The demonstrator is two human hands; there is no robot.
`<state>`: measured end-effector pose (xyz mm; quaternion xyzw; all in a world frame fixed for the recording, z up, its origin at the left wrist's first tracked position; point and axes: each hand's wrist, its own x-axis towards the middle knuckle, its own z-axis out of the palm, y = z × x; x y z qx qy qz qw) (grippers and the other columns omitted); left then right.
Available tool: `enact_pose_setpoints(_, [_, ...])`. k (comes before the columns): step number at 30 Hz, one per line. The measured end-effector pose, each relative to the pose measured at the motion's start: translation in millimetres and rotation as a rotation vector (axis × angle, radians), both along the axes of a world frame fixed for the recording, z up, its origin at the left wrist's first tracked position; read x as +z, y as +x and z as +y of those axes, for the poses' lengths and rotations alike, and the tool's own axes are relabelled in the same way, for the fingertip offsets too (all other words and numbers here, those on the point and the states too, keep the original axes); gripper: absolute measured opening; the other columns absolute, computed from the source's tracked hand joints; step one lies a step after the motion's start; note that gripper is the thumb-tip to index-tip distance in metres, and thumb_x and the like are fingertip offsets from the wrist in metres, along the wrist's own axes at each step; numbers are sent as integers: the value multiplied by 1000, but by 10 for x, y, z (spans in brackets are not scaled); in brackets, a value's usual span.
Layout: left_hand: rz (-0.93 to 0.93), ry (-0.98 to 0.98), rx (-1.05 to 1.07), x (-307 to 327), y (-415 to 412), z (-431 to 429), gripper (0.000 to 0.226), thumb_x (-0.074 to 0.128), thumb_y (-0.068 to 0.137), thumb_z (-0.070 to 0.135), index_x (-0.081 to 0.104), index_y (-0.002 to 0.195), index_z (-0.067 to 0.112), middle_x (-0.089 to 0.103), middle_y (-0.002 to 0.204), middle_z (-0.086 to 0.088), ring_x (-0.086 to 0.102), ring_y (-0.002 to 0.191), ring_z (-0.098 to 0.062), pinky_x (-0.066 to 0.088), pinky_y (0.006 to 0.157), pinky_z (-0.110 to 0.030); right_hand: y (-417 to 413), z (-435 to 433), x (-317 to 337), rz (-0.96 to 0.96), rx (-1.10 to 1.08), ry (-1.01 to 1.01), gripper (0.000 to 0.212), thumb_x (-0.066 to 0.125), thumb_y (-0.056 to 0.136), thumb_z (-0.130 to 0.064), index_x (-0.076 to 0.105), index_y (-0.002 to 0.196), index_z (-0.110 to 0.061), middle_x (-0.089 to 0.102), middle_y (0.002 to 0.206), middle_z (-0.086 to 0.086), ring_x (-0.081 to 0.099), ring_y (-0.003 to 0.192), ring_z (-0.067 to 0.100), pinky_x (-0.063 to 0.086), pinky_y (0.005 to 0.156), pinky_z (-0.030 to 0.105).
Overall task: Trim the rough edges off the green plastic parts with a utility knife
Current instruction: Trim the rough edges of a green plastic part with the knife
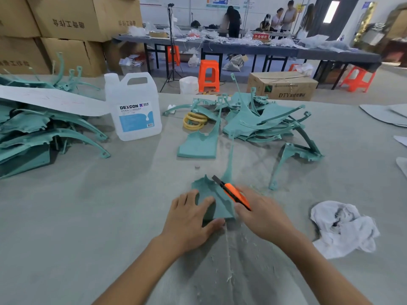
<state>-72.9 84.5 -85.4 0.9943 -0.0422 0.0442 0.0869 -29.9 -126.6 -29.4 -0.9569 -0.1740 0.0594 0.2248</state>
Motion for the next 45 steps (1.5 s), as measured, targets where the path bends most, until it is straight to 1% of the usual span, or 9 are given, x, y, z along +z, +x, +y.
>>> enact_pose_setpoints(4, [19, -121, 36, -58, 19, -46, 57, 16, 92, 74, 31, 141, 48, 25, 148, 1, 20, 136, -19, 15, 112, -35, -6, 43, -73, -44, -14, -49, 38, 40, 104, -43, 41, 142, -39, 67, 118, 5, 62, 106, 35, 50, 89, 45])
enact_pose_setpoints(7, [72, -213, 23, -112, 46, -28, 45, 22, 99, 65, 31, 140, 50, 11, 164, 0, 5, 151, -18, 5, 121, -38, -18, 67, -83, -54, -13, -37, 34, 39, 105, -43, 47, 137, -35, 69, 112, 7, 63, 102, 35, 50, 87, 46])
enact_pose_setpoints(10, [98, -237, 9, -140, 70, -16, 44, 22, 100, 65, 29, 140, 51, 1, 169, 1, -5, 155, -17, 0, 123, -38, 28, 27, -63, -58, -7, -45, 36, 40, 105, -41, 46, 140, -37, 70, 111, 5, 63, 100, 32, 49, 82, 42])
enact_pose_setpoints(13, [76, -230, 14, -153, 69, -17, 43, 22, 100, 65, 30, 139, 51, 1, 169, 1, -3, 154, -16, -1, 122, -36, 40, 13, -66, -130, -37, -102, 40, 39, 106, -41, 41, 146, -41, 70, 115, 4, 63, 103, 32, 43, 76, 40])
enact_pose_setpoints(23, [53, -215, 22, -159, 52, -32, 47, 19, 99, 67, 31, 141, 50, 2, 169, 2, -2, 154, -15, -2, 122, -35, 8, 33, -31, -96, 22, -37, 41, 43, 105, -38, 41, 146, -42, 70, 113, 2, 64, 102, 29, 50, 82, 41])
enact_pose_setpoints(32, [53, -210, 22, -143, 32, -46, 47, 20, 100, 66, 30, 143, 49, 2, 169, 1, -3, 155, -15, -4, 122, -35, 33, -34, -50, -89, -20, -34, 39, 44, 104, -40, 44, 144, -41, 70, 104, 0, 64, 93, 27, 49, 78, 40])
enact_pose_setpoints(36, [54, -209, 27, -137, 38, -55, 48, 20, 100, 66, 30, 143, 48, 2, 169, 1, -4, 155, -15, -4, 122, -35, 3, 22, -72, -59, -5, 18, 42, 46, 103, -40, 43, 145, -44, 71, 111, 0, 64, 100, 28, 50, 84, 41])
enact_pose_setpoints(41, [49, -204, 29, -130, 26, -56, 49, 16, 99, 67, 28, 143, 49, 1, 169, 1, -4, 155, -15, -5, 123, -35, 24, 52, -75, -97, -59, 57, 34, 42, 105, -42, 47, 139, -39, 67, 93, -3, 63, 86, 24, 50, 77, 40])
enact_pose_setpoints(45, [27, -197, 21, -134, 12, -54, 57, 10, 97, 69, 30, 146, 48, 3, 169, 0, -2, 155, -14, -4, 122, -35, -61, 230, -98, -112, -25, 89, 32, 42, 105, -42, 46, 137, -39, 69, 98, -2, 65, 93, 29, 50, 83, 43])
